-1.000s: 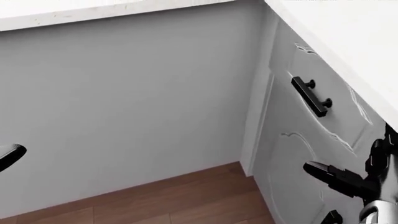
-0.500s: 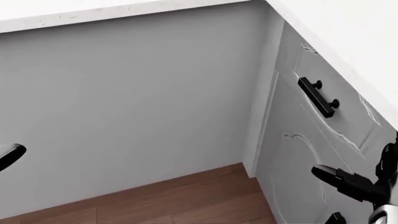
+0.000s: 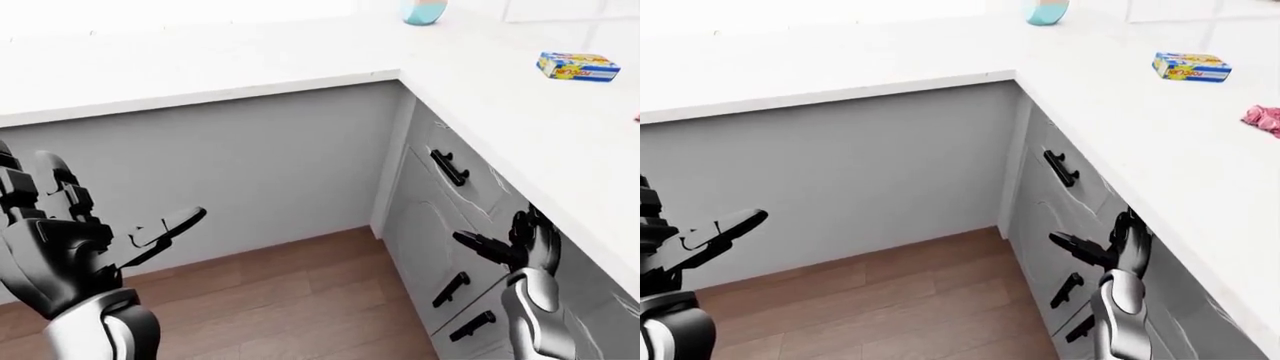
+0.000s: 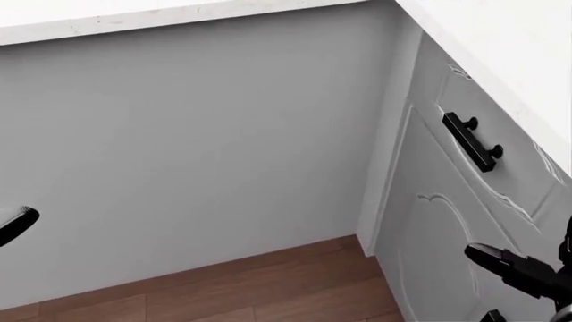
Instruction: Close the left drawer.
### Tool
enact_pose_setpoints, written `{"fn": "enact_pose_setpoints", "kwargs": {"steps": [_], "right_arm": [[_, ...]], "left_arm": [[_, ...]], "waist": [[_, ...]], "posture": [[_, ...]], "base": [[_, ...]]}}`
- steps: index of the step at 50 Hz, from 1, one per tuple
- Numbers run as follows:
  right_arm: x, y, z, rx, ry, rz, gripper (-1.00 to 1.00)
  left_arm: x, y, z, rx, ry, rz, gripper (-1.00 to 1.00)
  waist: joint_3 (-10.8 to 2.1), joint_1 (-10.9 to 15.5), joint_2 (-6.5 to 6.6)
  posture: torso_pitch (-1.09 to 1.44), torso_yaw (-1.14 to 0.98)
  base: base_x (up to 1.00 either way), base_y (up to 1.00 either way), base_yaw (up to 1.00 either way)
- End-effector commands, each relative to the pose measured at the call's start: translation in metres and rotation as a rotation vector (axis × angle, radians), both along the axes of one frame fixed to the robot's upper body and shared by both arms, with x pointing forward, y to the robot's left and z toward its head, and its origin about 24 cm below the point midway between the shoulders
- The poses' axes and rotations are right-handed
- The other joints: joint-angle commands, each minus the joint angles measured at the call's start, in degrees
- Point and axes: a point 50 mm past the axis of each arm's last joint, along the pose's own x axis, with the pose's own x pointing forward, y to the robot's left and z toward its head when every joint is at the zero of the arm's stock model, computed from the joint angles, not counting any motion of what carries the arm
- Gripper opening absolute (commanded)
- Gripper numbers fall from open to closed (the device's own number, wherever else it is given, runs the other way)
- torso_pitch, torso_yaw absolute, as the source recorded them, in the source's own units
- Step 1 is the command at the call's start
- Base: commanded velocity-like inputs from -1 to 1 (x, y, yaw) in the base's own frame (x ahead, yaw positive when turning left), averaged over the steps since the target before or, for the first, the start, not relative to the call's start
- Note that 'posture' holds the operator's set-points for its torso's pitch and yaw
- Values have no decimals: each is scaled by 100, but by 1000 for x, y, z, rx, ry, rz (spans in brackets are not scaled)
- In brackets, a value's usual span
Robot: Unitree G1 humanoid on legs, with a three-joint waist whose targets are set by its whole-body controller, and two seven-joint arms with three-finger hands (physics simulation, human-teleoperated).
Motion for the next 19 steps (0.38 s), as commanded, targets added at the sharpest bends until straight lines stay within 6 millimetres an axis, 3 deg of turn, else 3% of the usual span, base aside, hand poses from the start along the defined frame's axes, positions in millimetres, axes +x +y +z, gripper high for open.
{"fn": "enact_pose_setpoints", "kwargs": {"steps": [1,11,19], "right_arm": [[-7,-24,31,-72,-142,-139,100],[-10,-25,28,-74,-136,-143,100],[-16,-41,38,-95,-149,-191,100]], "left_arm": [[-5,-2,11,27,-69,-3,100],[-6,-2,11,28,-70,-3,100],[-6,-2,11,27,-70,-2,100]], "waist": [[-115,-85,-33],[-115,-104,-27],[-99,-100,-21]], "posture": [[0,0],[0,0],[0,0]], "base": [[0,0,0],[0,0,0],[0,0,0]]}}
